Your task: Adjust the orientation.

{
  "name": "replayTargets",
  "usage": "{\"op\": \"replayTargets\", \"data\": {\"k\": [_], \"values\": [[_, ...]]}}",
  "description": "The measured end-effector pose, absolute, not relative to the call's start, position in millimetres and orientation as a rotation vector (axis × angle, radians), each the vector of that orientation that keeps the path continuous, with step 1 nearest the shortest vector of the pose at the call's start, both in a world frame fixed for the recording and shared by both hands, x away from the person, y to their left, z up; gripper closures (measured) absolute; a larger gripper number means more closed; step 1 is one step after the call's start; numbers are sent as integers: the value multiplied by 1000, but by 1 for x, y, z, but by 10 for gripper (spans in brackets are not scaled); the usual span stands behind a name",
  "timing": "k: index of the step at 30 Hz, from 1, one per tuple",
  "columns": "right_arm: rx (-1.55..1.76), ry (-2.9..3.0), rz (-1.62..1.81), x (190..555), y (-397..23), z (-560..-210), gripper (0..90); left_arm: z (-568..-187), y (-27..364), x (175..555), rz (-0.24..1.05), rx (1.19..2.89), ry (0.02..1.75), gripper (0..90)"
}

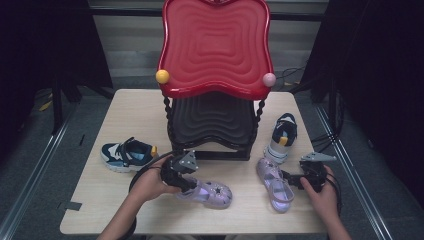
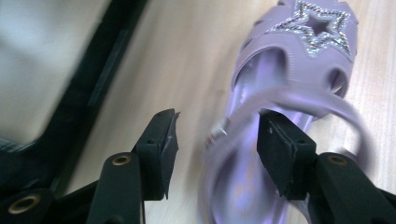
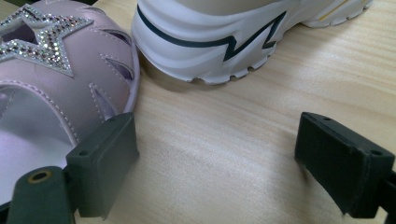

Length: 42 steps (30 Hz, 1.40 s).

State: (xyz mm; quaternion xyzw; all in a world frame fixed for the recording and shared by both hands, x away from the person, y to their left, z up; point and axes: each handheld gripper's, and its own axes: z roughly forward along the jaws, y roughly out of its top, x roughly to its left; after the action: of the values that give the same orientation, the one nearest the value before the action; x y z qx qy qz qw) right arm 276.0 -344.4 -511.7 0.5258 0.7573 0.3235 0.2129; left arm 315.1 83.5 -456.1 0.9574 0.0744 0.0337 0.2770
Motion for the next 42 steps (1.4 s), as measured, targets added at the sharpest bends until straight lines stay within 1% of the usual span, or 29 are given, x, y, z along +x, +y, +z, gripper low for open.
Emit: {"op": "replayTargets", "data": {"k": [2, 3, 4, 5, 6, 8, 11, 12, 13, 15, 16, 19, 21, 26, 27, 28, 29, 30, 33, 36, 38, 39, 42], "values": [[1459, 2102, 898, 276, -344, -512, 123, -458, 79, 314, 75, 2582, 207, 547], [1461, 2102, 898, 276, -344, -512, 122, -458, 79, 314, 75, 2582, 207, 616], [1461, 2102, 898, 276, -344, -512, 122, -457, 78, 314, 65, 2593, 232, 616], [1459, 2102, 898, 276, -344, -512, 123, -456, 77, 314, 74, 2599, 253, 673], [1460, 2102, 898, 276, -344, -512, 123, -454, 78, 313, 57, 2616, 297, 697], [1459, 2102, 898, 276, -344, -512, 122, -454, 78, 312, 60, 2622, 315, 707], [1460, 2102, 898, 276, -344, -512, 123, -452, 83, 308, 34, 2600, 411, 728], [1463, 2102, 898, 276, -344, -512, 123, -452, 86, 307, 27, 2599, 451, 730], [1462, 2102, 898, 276, -344, -512, 123, -452, 93, 306, 21, 2560, 560, 731], [1462, 2102, 898, 276, -344, -512, 122, -452, 99, 305, 30, 2538, 634, 730], [1462, 2102, 898, 276, -344, -512, 122, -452, 99, 305, 30, 2538, 634, 730], [1460, 2102, 898, 276, -344, -512, 123, -454, 104, 297, 19, 2519, 704, 727], [1463, 2102, 898, 276, -344, -512, 123, -454, 104, 297, 8, 2510, 711, 726], [1462, 2102, 898, 276, -344, -512, 123, -456, 106, 297, -12, 2489, 709, 711], [1463, 2102, 898, 276, -344, -512, 123, -456, 108, 298, 3, 2462, 652, 674], [1463, 2102, 898, 276, -344, -512, 123, -456, 108, 298, 3, 2462, 652, 635], [1463, 2102, 898, 276, -344, -512, 123, -456, 108, 298, 16, 2447, 640, 635], [1463, 2102, 898, 276, -344, -512, 122, -455, 107, 298, 37, 2451, 622, 564], [1463, 2102, 898, 276, -344, -512, 123, -455, 107, 297, 100, 2467, 548, 550], [1460, 2101, 897, 276, -344, -512, 124, -457, 108, 298, 113, 2439, 533, 494], [1467, 2100, 899, 275, -344, -511, 124, -457, 110, 301, 120, 2445, 515, 476], [1471, 2100, 898, 275, -344, -511, 124, -459, 110, 301, 122, 2419, 525, 442], [1471, 2099, 898, 275, -344, -511, 124, -460, 112, 302, 123, 2416, 501, 425]]}}
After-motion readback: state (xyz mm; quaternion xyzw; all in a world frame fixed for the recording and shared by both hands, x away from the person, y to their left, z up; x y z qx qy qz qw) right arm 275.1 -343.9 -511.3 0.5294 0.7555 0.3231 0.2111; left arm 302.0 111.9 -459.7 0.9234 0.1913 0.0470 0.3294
